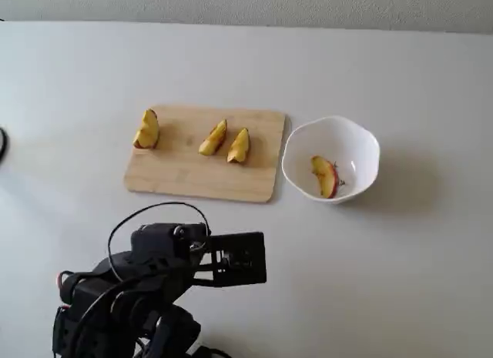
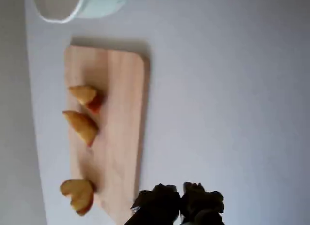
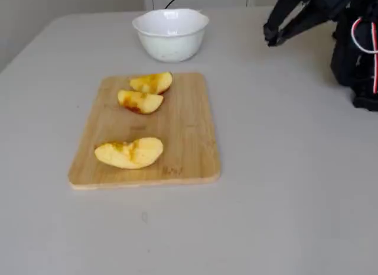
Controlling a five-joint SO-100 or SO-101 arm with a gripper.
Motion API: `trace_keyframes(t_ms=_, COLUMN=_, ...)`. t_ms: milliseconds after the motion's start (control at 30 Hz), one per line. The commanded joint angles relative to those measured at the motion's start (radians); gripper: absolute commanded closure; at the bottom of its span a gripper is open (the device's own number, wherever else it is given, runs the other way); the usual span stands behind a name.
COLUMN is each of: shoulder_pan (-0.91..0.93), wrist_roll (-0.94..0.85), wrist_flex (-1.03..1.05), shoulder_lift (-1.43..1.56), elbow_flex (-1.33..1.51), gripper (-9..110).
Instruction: Pick up the third from the right apple slice from the cutting board and place it into the bowl
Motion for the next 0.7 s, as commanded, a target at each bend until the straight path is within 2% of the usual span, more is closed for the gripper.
trace_keyframes(t_ms=0, shoulder_pan=0.003, wrist_roll=-0.009, wrist_flex=-0.038, shoulder_lift=0.012, elbow_flex=0.057, gripper=102)
trace_keyframes(t_ms=667, shoulder_pan=0.023, wrist_roll=0.040, wrist_flex=-0.064, shoulder_lift=0.012, elbow_flex=0.155, gripper=101)
